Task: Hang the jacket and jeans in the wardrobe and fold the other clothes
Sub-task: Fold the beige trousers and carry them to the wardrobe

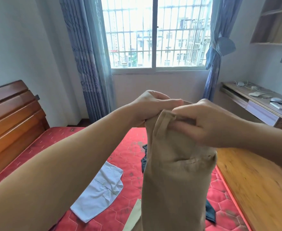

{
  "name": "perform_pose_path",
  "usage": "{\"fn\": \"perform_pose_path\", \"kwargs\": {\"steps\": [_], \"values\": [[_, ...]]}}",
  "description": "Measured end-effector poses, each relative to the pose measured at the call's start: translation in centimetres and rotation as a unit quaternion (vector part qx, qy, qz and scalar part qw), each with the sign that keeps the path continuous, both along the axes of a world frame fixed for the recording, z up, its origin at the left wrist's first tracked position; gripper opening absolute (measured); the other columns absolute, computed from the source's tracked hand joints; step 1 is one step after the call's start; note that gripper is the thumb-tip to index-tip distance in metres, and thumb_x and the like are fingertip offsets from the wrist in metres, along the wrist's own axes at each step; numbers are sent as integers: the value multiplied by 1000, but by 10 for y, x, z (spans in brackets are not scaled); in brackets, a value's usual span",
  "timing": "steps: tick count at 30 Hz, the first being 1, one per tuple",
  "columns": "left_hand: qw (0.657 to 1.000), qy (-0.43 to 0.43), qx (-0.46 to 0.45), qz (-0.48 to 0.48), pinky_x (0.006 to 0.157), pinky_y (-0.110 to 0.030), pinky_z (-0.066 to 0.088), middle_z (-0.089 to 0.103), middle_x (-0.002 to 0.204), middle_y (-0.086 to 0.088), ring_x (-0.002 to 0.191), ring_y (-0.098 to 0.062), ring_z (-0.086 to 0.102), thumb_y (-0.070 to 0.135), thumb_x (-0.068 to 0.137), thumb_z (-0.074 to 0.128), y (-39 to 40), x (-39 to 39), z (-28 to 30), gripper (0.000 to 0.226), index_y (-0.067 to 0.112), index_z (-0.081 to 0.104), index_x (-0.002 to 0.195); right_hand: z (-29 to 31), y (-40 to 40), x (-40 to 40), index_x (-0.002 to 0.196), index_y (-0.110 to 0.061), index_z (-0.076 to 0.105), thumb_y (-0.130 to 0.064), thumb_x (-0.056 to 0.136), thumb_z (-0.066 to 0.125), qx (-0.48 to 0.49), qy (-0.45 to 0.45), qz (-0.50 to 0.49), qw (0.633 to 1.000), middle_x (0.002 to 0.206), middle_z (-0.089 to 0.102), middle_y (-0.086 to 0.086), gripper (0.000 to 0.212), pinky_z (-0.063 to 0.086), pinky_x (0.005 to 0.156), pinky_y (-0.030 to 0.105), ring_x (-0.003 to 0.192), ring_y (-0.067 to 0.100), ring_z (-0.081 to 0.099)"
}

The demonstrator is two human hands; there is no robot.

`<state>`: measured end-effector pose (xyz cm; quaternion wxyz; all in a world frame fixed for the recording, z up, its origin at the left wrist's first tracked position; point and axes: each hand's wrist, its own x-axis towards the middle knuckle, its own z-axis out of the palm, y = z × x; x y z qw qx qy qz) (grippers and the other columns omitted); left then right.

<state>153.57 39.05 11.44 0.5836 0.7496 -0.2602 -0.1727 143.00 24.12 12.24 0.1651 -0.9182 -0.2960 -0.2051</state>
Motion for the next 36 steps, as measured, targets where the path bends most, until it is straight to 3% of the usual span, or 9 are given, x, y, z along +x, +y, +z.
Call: {"fn": "perform_pose_path", "kwargs": {"steps": [4, 7, 10, 15, 18, 23, 29, 32, 36], "values": [[996, 66, -57, -28, 65, -29, 50, 67, 81, -12, 73, -23, 58, 34, 88, 71, 0, -3, -8, 23, 12, 76, 90, -4, -19, 16, 74, -14, 71, -43, 93, 56, 72, -6, -95, 993, 57, 58, 3, 38, 38, 54, 23, 57, 20, 50], [977, 160, -133, -53, 61, -26, 46, 61, 67, -1, 61, -16, 53, 52, 84, 65, -1, -3, -16, 53, 11, 63, 118, -6, -26, 23, 75, -11, 72, -47, 93, 53, 62, -25, -138, 988, 60, 63, 4, 44, 41, 60, 26, 60, 19, 56], [954, 187, -227, -63, 64, -24, 51, 71, 86, 0, 64, -11, 59, 30, 80, 72, 2, 2, -34, 66, 16, 47, 139, -4, -30, 24, 76, -9, 73, -46, 93, 54, 73, -52, -157, 984, 61, 64, 4, 45, 40, 59, 21, 63, 17, 56], [957, 156, -204, -131, 78, -26, 49, 69, 97, -4, 80, -14, 64, 10, 87, 58, 3, -2, -37, 36, 5, 62, 123, 7, -33, 16, 66, -7, 66, -42, 92, 57, 68, -65, -146, 985, 50, 52, -1, 45, 34, 53, 14, 61, 15, 50], [942, 153, -240, -180, 71, -28, 55, 72, 96, -8, 82, -19, 68, -5, 89, 44, 2, -7, -21, 42, 0, 55, 129, 16, -38, 5, 66, 0, 62, -41, 91, 58, 44, -10, -97, 994, 51, 50, 8, 48, 36, 54, 20, 61, 22, 48], [980, 57, -177, -76, 63, -29, 56, 75, 91, -7, 68, -18, 67, -8, 92, 53, -6, -10, -11, 31, 10, 69, 112, 20, -44, -6, 78, -4, 70, -51, 88, 52, 13, 32, -71, 997, 65, 60, 9, 52, 44, 60, 31, 61, 20, 53], [970, -173, -168, -17, 75, -34, 59, 76, 95, -5, 85, -17, 71, -14, 88, 55, -19, -20, 15, 41, 17, 65, 113, 29, -47, -9, 92, -29, 78, -60, 82, 49, 32, -7, -118, 992, 129, 59, -14, 44, 42, 95, 22, 114, -8, 48], [957, -231, -173, -5, 71, -26, 58, 75, 91, -3, 85, -13, 72, -16, 86, 55, -22, -29, 26, 43, 17, 65, 112, 36, -45, -1, 80, -15, 74, -56, 83, 52, -12, 69, -112, 991, 87, 68, -3, 46, 45, 77, 28, 83, 6, 58], [970, -90, -226, -13, 86, -34, 57, 75, 101, 2, 96, -17, 70, 17, 85, 72, -19, -22, 18, 38, 24, 61, 121, 41, -43, 2, 75, -6, 71, -60, 82, 49, -4, 11, -81, 997, 64, 60, 5, 59, 42, 65, 32, 66, 18, 54]]}}
